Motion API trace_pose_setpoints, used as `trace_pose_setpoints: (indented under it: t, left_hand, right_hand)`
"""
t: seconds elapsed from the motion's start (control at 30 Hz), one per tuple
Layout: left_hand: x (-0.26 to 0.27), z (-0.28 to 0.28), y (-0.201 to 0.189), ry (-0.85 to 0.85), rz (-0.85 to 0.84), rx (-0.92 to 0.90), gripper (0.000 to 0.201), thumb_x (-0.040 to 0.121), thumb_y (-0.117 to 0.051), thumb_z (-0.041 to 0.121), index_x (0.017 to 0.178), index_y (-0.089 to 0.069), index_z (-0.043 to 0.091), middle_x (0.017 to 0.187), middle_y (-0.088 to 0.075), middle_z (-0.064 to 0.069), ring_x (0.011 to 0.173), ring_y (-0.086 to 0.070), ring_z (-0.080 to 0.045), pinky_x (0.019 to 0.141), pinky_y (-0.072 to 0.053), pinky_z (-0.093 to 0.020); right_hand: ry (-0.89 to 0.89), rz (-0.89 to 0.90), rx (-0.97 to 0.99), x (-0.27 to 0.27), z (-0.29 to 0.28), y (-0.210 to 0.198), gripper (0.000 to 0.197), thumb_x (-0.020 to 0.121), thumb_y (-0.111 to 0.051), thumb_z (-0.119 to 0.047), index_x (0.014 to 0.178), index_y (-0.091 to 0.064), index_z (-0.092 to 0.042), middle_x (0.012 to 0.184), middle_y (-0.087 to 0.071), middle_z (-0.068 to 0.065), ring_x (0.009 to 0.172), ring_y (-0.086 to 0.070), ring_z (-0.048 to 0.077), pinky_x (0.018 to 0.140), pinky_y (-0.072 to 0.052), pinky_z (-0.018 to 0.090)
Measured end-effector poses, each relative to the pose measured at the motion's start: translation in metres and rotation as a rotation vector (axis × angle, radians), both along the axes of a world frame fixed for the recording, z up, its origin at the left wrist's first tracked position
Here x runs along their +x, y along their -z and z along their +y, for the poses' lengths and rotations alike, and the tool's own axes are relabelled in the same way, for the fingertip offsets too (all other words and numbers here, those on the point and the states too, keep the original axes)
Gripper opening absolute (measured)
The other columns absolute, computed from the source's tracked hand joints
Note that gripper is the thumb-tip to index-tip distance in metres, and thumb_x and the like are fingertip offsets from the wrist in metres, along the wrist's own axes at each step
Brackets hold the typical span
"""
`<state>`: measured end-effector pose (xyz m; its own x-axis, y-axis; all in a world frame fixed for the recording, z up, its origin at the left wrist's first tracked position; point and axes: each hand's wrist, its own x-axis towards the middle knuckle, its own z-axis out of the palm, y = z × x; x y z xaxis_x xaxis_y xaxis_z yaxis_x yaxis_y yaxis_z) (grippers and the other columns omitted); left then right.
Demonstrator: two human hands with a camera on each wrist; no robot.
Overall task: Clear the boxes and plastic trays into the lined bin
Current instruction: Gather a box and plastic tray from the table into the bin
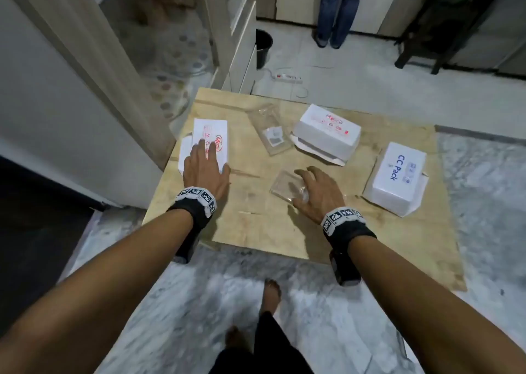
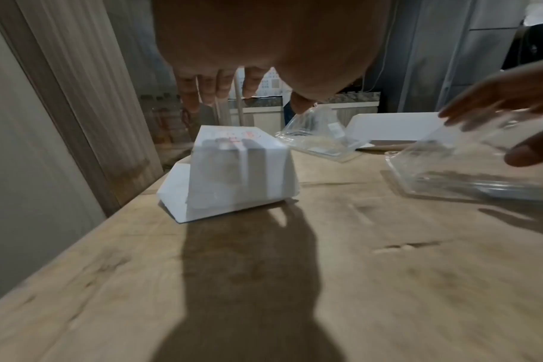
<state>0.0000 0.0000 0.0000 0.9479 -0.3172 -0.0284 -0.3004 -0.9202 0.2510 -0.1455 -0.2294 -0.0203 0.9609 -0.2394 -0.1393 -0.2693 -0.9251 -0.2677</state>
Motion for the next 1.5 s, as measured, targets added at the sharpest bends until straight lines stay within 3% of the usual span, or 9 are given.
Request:
trace_pose_setpoints:
  t: [0.13,0.2,0.3,0.37,0.47,0.6,0.97,1.2,1.5]
  left_hand:
    - [0.033,-0.001,0.025,-0.068,0.043,0.07,0.076,0.09,-0.042,0.054,0.152,-0.019,0.018,0.162,-0.012,-0.009,0.148,-0.005,-0.038,0.117,-0.014,-0.058]
    - [0.049,0.0,0.035,-0.129,0.09,0.065,0.083,0.083,-0.04,0.068,0.152,-0.016,0.029,0.162,-0.009,-0.004,0.147,-0.003,-0.039,0.113,-0.013,-0.065]
    - [0.062,0.002,0.044,-0.205,0.218,-0.073,0.094,0.068,-0.048,0.081,0.147,-0.008,0.048,0.161,-0.005,-0.001,0.146,-0.007,-0.037,0.107,-0.019,-0.067]
    - [0.065,0.001,0.045,-0.199,0.259,-0.085,0.099,0.064,-0.051,0.083,0.146,-0.005,0.051,0.161,-0.005,-0.002,0.144,-0.017,-0.037,0.107,-0.021,-0.064]
    - [0.064,0.0,0.041,-0.167,0.192,-0.069,0.098,0.066,-0.053,0.078,0.148,-0.01,0.046,0.158,-0.012,-0.007,0.139,-0.027,-0.036,0.109,-0.022,-0.058]
    - [0.058,0.004,0.043,-0.097,0.118,-0.113,0.09,0.072,-0.057,0.062,0.15,-0.02,0.034,0.156,-0.015,-0.012,0.138,-0.025,-0.034,0.108,-0.029,-0.051]
    - [0.06,0.024,0.041,0.095,0.143,-0.204,0.088,0.071,-0.061,0.054,0.148,-0.025,0.032,0.158,-0.017,0.009,0.137,-0.028,-0.025,0.103,-0.038,-0.049]
    - [0.055,0.017,-0.003,0.241,0.113,-0.248,0.083,0.068,-0.062,0.052,0.143,-0.033,0.032,0.154,-0.027,0.013,0.13,-0.036,-0.023,0.092,-0.044,-0.046]
    - [0.033,-0.069,-0.116,0.511,-0.023,-0.345,0.083,0.064,-0.054,0.062,0.141,-0.039,0.033,0.153,-0.032,0.01,0.128,-0.04,-0.026,0.093,-0.049,-0.047]
  right_hand:
    - [0.124,-0.05,0.131,0.023,-0.003,0.01,0.058,0.081,-0.063,-0.039,0.133,-0.048,-0.02,0.138,-0.042,0.013,0.119,-0.048,0.034,0.096,-0.046,0.045]
    - [0.202,-0.118,0.194,0.037,-0.003,0.014,0.057,0.078,-0.066,-0.041,0.129,-0.05,-0.019,0.137,-0.042,0.013,0.119,-0.048,0.033,0.095,-0.048,0.045]
    - [0.253,-0.169,0.175,0.047,-0.003,0.025,0.061,0.075,-0.065,-0.047,0.125,-0.047,-0.017,0.129,-0.046,0.013,0.116,-0.048,0.033,0.094,-0.048,0.048]
    - [0.264,-0.137,0.143,0.05,0.0,0.028,0.064,0.074,-0.063,-0.047,0.128,-0.042,-0.018,0.128,-0.045,0.012,0.116,-0.047,0.033,0.091,-0.049,0.051]
    - [0.308,-0.091,0.163,0.053,0.005,0.028,0.064,0.078,-0.063,-0.042,0.132,-0.039,-0.02,0.134,-0.041,0.012,0.117,-0.048,0.035,0.088,-0.05,0.052]
    - [0.391,-0.114,0.219,0.055,0.015,0.026,0.065,0.08,-0.067,-0.041,0.135,-0.039,-0.021,0.136,-0.04,0.01,0.117,-0.049,0.033,0.084,-0.052,0.047]
    - [0.484,-0.193,0.172,0.043,0.057,0.01,0.061,0.08,-0.065,-0.043,0.133,-0.04,-0.027,0.135,-0.042,0.007,0.114,-0.05,0.031,0.081,-0.054,0.046]
    - [0.55,-0.312,0.131,0.033,0.056,-0.029,0.061,0.079,-0.067,-0.041,0.132,-0.043,-0.023,0.134,-0.046,0.005,0.116,-0.047,0.03,0.081,-0.049,0.042]
    - [0.674,-0.495,0.026,-0.016,-0.004,-0.127,0.066,0.077,-0.069,-0.041,0.135,-0.042,-0.026,0.134,-0.045,-0.001,0.121,-0.046,0.023,0.076,-0.05,0.039]
